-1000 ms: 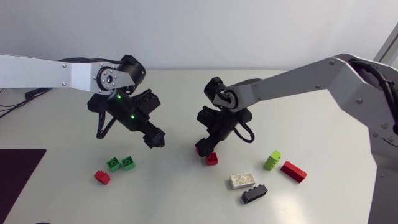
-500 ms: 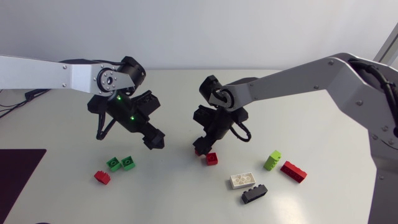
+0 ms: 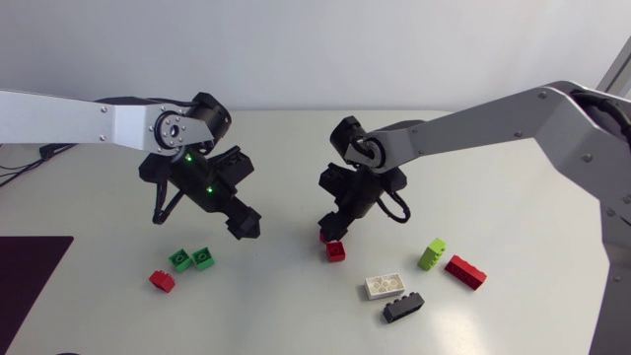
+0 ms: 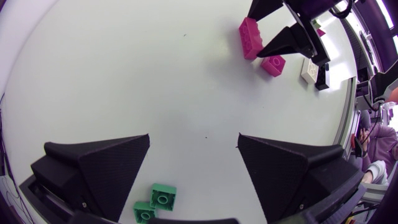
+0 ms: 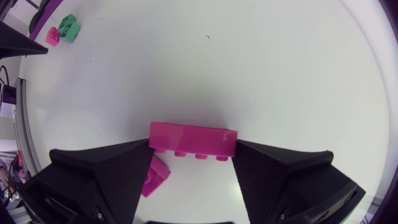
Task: Sort duplo bricks by size, large to the right and small to the left
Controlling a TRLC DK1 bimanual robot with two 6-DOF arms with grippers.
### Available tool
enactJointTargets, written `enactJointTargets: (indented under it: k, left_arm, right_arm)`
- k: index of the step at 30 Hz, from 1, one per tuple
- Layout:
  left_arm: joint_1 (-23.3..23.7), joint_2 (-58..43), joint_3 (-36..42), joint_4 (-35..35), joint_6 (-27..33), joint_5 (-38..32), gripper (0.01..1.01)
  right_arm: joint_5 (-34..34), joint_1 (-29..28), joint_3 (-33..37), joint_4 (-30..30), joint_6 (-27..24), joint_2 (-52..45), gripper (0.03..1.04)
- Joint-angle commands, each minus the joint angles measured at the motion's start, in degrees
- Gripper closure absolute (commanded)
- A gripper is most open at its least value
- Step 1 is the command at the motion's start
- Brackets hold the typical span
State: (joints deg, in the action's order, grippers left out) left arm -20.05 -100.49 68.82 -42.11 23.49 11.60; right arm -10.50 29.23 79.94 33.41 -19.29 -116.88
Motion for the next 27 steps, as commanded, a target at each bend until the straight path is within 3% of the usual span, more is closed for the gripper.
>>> enactJointTargets:
  k: [1,15,20,21,23,24,27]
  left_arm:
    - [-0.42,0.2,-1.49,0.27,1.12,0.09,0.043]
    - [-0.95,0.12,-1.67,1.06,0.95,0.18,0.043]
    - [-1.92,0.12,-1.76,1.15,0.68,0.18,0.043]
    - [-2.09,0.12,-1.76,1.15,0.77,0.18,0.043]
    - [-2.97,0.03,-1.67,1.15,0.77,0.18,0.043]
    - [-3.59,-0.15,-1.67,1.15,0.95,0.18,0.043]
    - [-5.79,-0.15,-0.79,1.06,0.95,0.18,0.043]
  right_arm:
    - [-0.13,-0.23,-3.04,-1.86,0.22,2.36,0.64]
    - [-1.54,-15.52,-15.34,-2.21,-6.46,11.59,0.64]
    - [-1.71,-18.6,-18.68,-2.21,-7.78,14.31,0.63]
    - [-1.71,-18.86,-18.86,-1.94,-7.69,14.58,0.57]
    - [-1.71,-18.86,-18.77,-1.06,-7.17,14.84,0.17]
    - [-1.71,-18.77,-18.59,-0.54,-6.81,14.84,0.06]
    - [-1.71,-18.42,-18.59,-0.27,-5.85,15.89,0.06]
